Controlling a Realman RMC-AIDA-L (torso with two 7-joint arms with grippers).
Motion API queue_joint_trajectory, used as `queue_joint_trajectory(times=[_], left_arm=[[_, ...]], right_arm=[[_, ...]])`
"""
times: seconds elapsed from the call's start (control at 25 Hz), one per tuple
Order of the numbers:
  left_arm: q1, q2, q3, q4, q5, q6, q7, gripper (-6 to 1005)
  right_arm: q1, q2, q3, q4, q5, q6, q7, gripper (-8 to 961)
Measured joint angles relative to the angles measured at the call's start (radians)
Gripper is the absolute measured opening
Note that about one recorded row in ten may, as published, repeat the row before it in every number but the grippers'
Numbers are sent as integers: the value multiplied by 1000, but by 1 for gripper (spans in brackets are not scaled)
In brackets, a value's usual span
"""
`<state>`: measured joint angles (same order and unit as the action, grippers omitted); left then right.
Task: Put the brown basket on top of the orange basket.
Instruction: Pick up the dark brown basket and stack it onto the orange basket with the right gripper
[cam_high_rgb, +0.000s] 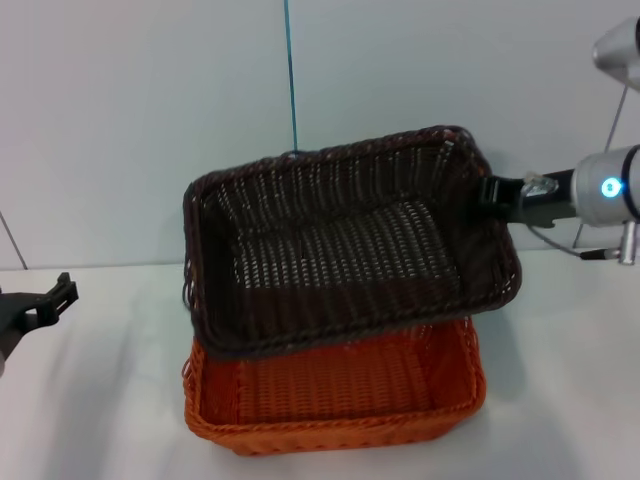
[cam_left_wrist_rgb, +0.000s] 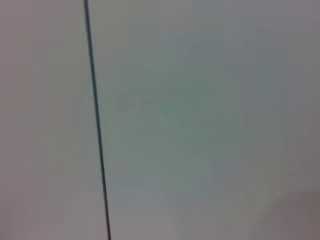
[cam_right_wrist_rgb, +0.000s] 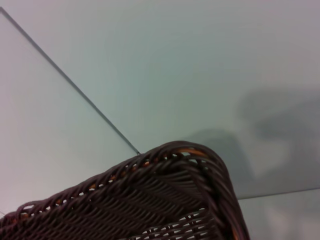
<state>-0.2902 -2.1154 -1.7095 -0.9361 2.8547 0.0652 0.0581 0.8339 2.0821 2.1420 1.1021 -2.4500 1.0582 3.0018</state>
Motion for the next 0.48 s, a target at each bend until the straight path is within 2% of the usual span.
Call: queue_joint_trajectory(times=[0.12, 0.4, 0.48], left_arm=[[3, -3, -17, -19, 0, -20, 8, 902], [15, -7, -29, -52, 0, -63, 34, 903], [17, -9, -35, -60, 0, -70, 39, 870]], right_arm=[[-16, 2, -86, -28, 48, -73, 0, 133], [-20, 0, -149, -94, 76, -129, 0, 132], [-21, 0, -172, -105, 77, -142, 0, 132]])
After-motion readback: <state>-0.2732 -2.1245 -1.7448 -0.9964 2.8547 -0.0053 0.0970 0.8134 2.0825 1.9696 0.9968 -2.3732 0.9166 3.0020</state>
